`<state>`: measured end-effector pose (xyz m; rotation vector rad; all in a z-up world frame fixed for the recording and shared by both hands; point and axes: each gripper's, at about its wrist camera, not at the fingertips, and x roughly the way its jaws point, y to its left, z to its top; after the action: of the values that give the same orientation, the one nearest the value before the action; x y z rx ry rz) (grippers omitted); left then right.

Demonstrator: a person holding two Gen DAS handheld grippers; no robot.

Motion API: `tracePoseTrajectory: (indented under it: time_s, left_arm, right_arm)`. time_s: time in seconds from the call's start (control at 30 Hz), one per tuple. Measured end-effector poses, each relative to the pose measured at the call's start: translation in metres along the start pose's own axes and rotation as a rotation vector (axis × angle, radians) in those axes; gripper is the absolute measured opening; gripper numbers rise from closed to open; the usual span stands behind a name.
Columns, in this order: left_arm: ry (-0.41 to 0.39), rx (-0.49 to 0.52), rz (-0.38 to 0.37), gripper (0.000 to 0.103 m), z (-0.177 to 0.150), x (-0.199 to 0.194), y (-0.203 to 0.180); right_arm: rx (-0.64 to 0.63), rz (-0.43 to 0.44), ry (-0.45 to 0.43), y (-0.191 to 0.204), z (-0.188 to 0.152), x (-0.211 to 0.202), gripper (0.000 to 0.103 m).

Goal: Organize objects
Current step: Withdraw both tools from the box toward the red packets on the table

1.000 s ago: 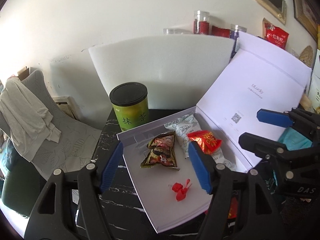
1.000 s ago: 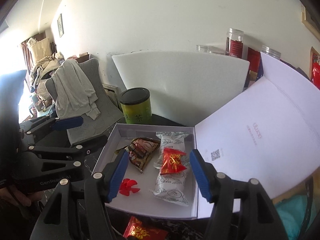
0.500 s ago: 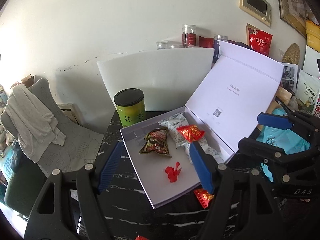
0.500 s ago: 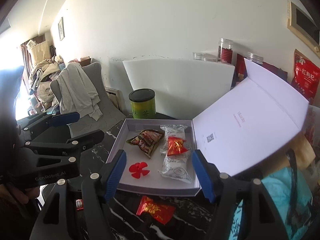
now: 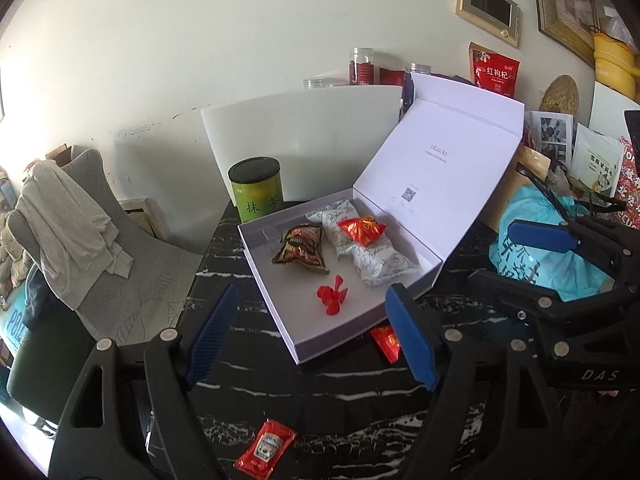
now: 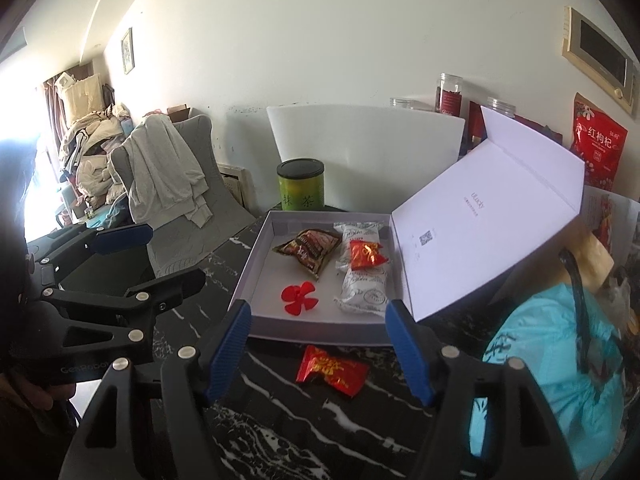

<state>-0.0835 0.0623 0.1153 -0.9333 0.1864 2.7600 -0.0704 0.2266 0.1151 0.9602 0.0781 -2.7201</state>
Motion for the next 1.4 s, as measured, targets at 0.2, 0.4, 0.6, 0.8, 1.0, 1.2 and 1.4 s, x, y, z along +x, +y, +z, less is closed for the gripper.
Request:
tracePoseTrajectory:
  time_s: [0.2, 0.4, 0.6, 0.8, 1.0, 1.2, 1.4]
  left_arm:
    - [0.023, -0.022, 0.005, 0.078, -0.024, -0.011, 0.005]
    - [0.045, -0.036, 0.017, 0.079, -0.046, -0.02, 0.008]
    - [0.071, -0.049, 0.026, 0.079, -0.068, -0.021, 0.011]
    - [0.11, -0.074, 0.024, 0.079, -0.086, -0.012, 0.013]
    - [0.145, -0.087, -0.007, 0.079, -0.098, 0.0, 0.011]
    - [0.158, -0.097, 0.007, 0.079, -0.107, 0.012, 0.013]
    - [0.186, -0.133, 0.002, 0.079, -0.113, 0.032, 0.021]
  right_arm:
    - [-0.013, 0.012, 0.013, 0.015, -0.017, -0.006, 0.071]
    - [-0.008, 0.03, 0.04, 0.026, -0.036, -0.005, 0.071]
    - [0.027, 0.037, 0.042, 0.031, -0.054, -0.003, 0.071]
    - [0.042, 0.043, 0.058, 0.034, -0.07, 0.003, 0.071]
    - [0.087, 0.028, 0.049, 0.031, -0.08, 0.008, 0.071]
    - [0.111, 0.029, 0.067, 0.027, -0.084, 0.024, 0.071]
    - [0.169, 0.03, 0.123, 0.021, -0.09, 0.055, 0.071]
